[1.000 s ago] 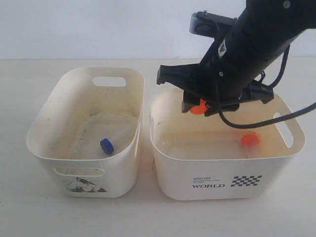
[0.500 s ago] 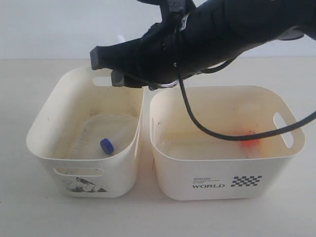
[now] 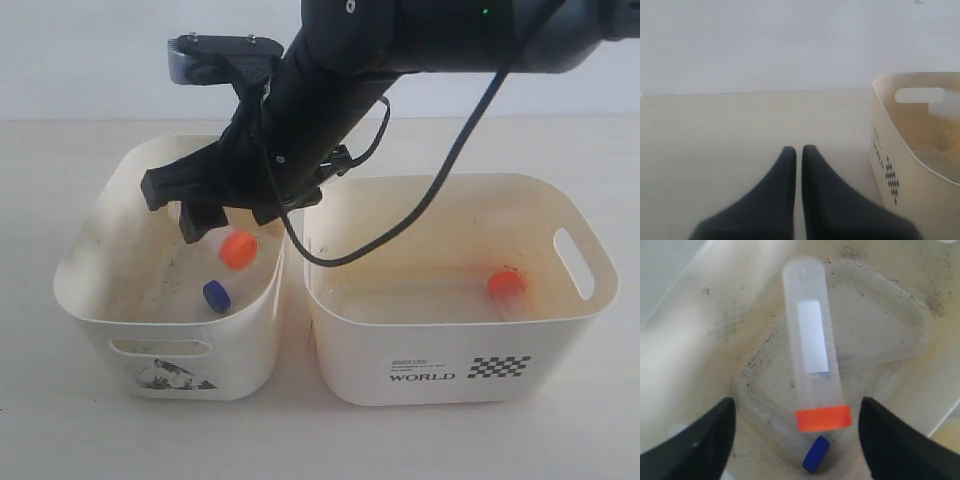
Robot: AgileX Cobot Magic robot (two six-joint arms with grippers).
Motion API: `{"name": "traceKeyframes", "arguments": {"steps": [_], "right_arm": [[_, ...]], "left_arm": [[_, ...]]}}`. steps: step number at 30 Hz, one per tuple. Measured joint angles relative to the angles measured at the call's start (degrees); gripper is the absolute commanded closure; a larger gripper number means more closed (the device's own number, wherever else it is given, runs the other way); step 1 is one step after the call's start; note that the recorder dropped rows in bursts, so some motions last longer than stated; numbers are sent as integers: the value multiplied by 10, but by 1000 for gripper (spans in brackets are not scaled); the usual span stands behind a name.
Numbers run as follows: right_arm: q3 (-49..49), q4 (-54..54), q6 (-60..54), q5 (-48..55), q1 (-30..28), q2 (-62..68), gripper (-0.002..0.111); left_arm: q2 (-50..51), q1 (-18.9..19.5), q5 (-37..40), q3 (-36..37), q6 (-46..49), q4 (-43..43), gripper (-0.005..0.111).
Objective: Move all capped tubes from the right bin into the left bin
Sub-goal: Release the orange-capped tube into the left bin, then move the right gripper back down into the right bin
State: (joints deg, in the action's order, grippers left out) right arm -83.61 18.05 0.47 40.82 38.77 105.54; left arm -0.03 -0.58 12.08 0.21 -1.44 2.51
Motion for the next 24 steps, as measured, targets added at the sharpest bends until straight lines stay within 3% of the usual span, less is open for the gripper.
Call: {"name": "traceKeyframes", "arguments": {"steps": [2,4,7,8,15,24], "right_arm": [[-1,-1,0,-2,0,1,41],[-2,-1,2,-2,0,1,58],[-2,-1,9,3,0,1,101],[-2,-1,10,8,0,0,108],[-11,-54,4,77,0,-57,107],[-15,-324,263,271,0,-117,107]], "left_arm": [[0,0,0,0,0,0,102],[0,0,0,0,0,0,102],[0,0,0,0,0,0,102],[0,0,0,0,0,0,102],[0,0,0,0,0,0,102],[0,0,0,0,0,0,102]]}}
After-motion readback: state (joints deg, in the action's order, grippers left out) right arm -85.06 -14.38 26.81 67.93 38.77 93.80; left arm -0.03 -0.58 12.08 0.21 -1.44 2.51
